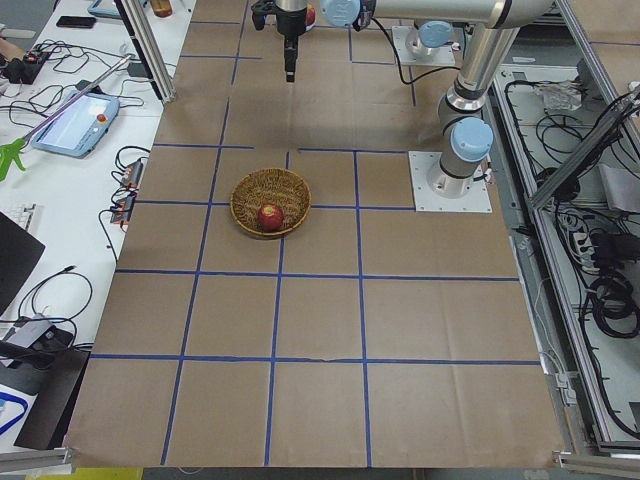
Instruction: Transfer apple from basket to plate
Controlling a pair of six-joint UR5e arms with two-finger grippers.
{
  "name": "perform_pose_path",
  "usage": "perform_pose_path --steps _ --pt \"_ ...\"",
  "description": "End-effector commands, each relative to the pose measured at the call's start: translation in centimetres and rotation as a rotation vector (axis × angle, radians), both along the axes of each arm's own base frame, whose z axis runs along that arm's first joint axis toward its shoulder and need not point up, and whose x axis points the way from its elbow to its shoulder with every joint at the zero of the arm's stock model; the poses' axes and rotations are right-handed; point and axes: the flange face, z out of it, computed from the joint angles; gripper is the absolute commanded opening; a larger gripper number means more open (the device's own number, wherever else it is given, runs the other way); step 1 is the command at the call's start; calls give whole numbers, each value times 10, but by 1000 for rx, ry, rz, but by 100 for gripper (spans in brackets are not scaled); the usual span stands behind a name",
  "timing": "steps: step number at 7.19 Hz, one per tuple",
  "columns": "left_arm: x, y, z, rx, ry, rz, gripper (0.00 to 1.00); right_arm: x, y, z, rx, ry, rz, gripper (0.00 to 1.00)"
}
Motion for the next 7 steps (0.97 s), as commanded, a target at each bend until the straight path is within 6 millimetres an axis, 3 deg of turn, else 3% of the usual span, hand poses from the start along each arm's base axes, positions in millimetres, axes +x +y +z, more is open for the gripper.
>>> perform_pose_path --steps 1,7 --pt "0 0 0 1 0 0 99 17 0 -3 -1 6 -5 100" --pt "0 -1 -3 5 2 6 99 15 2 -5 2 4 1 100"
